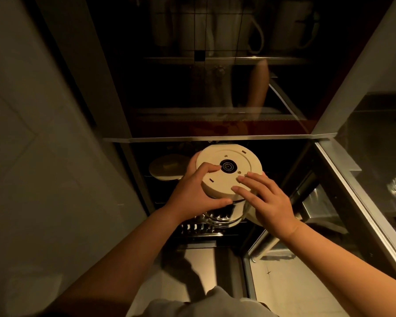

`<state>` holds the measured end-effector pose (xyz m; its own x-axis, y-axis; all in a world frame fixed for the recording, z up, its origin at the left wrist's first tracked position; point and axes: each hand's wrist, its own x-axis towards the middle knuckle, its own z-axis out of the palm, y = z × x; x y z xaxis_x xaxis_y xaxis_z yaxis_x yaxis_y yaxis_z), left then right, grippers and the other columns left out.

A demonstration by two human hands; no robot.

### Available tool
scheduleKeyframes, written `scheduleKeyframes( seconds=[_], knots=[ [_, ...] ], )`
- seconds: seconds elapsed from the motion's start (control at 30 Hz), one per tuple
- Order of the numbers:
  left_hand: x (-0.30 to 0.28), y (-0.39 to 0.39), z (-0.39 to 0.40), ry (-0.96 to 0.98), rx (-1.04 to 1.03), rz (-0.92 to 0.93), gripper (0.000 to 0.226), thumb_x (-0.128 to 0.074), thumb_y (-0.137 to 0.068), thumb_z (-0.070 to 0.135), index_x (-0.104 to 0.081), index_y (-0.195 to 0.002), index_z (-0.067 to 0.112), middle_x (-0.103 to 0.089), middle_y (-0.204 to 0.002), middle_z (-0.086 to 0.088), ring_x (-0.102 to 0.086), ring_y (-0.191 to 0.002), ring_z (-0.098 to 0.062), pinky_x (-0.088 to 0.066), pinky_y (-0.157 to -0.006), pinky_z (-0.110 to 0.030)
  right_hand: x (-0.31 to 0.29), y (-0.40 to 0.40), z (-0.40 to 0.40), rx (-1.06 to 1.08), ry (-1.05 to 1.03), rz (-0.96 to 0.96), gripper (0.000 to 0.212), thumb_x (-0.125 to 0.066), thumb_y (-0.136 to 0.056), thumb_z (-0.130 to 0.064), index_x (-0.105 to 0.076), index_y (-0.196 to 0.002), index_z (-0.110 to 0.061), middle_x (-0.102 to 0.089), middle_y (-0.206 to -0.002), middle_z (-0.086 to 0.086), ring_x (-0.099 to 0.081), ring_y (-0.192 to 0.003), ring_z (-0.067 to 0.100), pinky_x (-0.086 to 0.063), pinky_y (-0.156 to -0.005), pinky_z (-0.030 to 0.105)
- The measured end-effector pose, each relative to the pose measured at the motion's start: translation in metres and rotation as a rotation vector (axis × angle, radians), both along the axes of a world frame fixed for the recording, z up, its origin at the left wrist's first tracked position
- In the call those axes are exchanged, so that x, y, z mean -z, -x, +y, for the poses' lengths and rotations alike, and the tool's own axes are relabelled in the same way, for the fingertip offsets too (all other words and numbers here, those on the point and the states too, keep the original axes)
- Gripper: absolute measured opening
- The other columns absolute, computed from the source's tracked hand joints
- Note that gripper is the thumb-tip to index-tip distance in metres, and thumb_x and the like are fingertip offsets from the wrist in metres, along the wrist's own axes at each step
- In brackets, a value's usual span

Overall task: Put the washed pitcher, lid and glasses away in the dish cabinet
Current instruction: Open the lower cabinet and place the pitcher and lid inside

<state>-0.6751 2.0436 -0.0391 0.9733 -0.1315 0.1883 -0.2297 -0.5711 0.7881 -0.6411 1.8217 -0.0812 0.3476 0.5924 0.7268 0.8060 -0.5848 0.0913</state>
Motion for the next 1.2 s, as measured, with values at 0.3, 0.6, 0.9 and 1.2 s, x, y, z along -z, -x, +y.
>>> scheduleKeyframes(
  seconds=[0.3, 0.6, 0.9, 1.2],
  knots=[
    [0.005, -0.017, -0.012, -0.058, 0.006, 0.053, 0.071, -0.085, -0.061, 0.043, -0.046, -0.12, 0.041, -0.009, -0.15, 0.018, -0.03, -0.131, -0.008, -0.033, -0.102, -0.019, 0.015, -0.015, -0.01, 0.028, -0.033, 0.015, 0.037, -0.042, -0.098, -0.008, -0.046, -0.132, -0.021, -0.047, -0.133, 0.003, -0.045, -0.124, 0.026, -0.043, -0.1, 0.049],
    [0.004, -0.045, -0.023, -0.208, 0.025, 0.071, 0.074, -0.074, -0.073, 0.048, -0.035, -0.136, 0.04, -0.017, -0.153, 0.011, -0.016, -0.143, -0.021, -0.025, -0.114, -0.048, 0.017, -0.043, -0.012, 0.065, -0.018, 0.061, 0.042, -0.037, -0.096, -0.004, -0.045, -0.133, -0.02, -0.048, -0.132, 0.003, -0.048, -0.121, 0.026, -0.042, -0.1, 0.048],
    [0.01, -0.051, -0.027, -0.252, 0.012, 0.068, 0.064, -0.07, -0.078, 0.047, -0.041, -0.135, 0.041, -0.018, -0.153, 0.016, -0.003, -0.146, -0.025, -0.021, -0.114, -0.055, 0.011, -0.052, -0.011, 0.076, -0.035, 0.085, 0.036, -0.023, -0.103, -0.014, -0.049, -0.128, -0.019, -0.051, -0.127, 0.002, -0.05, -0.116, 0.025, -0.049, -0.093, 0.045],
    [0.008, -0.046, -0.028, -0.298, -0.011, 0.009, 0.072, -0.07, -0.08, 0.044, -0.033, -0.141, 0.038, -0.009, -0.155, 0.016, 0.01, -0.145, -0.021, -0.011, -0.115, -0.044, 0.006, -0.056, -0.006, 0.071, -0.074, 0.04, 0.036, -0.031, -0.1, -0.007, -0.05, -0.127, -0.021, -0.051, -0.128, 0.001, -0.05, -0.118, 0.025, -0.047, -0.095, 0.046]
  ],
)
